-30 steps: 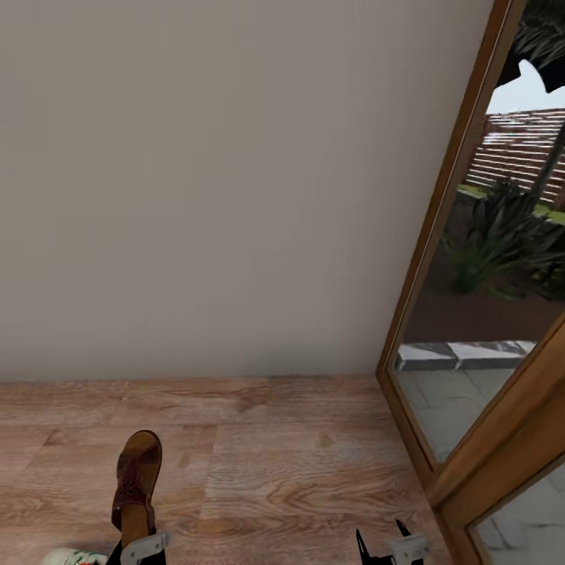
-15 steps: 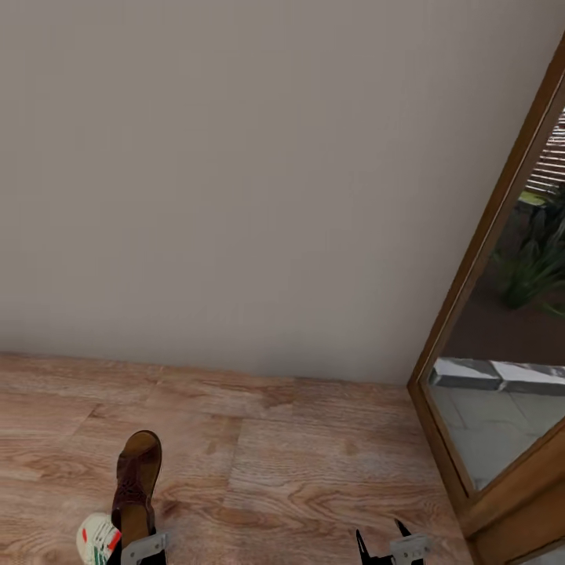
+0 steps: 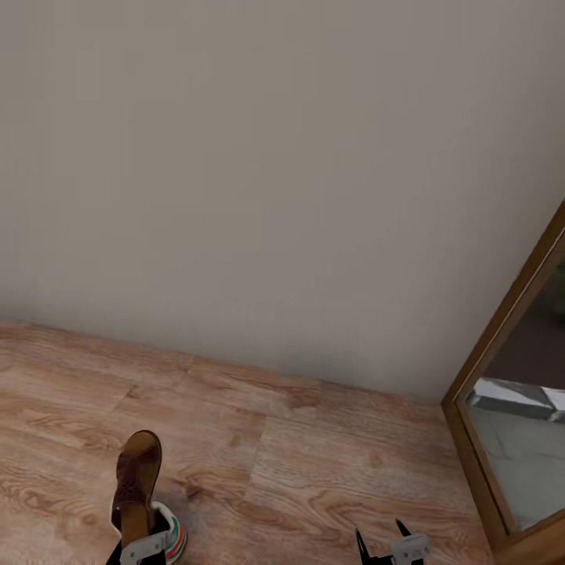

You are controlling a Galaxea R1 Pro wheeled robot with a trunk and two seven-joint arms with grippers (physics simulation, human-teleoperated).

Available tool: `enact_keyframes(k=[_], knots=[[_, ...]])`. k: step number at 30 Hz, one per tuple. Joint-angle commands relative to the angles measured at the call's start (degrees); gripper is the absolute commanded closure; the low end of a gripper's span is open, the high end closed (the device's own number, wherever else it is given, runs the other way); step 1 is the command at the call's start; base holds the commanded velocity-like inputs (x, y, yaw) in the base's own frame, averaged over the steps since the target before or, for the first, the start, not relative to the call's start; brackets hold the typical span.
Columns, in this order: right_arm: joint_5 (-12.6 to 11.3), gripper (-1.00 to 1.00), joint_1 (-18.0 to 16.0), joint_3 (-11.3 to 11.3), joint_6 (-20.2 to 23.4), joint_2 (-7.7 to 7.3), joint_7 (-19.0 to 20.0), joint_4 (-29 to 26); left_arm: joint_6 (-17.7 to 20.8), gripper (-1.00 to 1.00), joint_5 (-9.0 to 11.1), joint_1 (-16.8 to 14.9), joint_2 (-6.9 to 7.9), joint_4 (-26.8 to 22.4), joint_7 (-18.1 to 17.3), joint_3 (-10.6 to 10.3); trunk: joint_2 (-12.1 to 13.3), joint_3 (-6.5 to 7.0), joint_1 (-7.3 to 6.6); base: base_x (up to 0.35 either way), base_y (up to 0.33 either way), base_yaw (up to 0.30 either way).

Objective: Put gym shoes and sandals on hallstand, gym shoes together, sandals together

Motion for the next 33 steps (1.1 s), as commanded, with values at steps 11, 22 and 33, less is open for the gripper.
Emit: enact_keyframes(k=[11, 22, 33], knots=[[0.1, -1.00, 0.0, 0.1, -0.1, -0.02, -0.1, 0.0, -0.1, 1.00, 0.2, 0.0, 0.00, 0.0, 0.0, -0.1, 0.0, -0.05, -0.01, 0.060, -0.165, 0.279], [0.1, -1.00, 0.0, 0.1, -0.1, -0.02, -0.1, 0.0, -0.1, 1.00, 0.2, 0.0, 0.00, 0.0, 0.0, -0.1, 0.0, -0.05, -0.01, 0.004, -0.012, 0.279], [0.1, -1.00, 0.0, 0.1, -0.1, -0.02, -0.1, 0.0, -0.1, 1.00, 0.2, 0.0, 0.00, 0.0, 0.0, -0.1, 0.0, -0.05, -0.01, 0.000, 0.000, 0.279]])
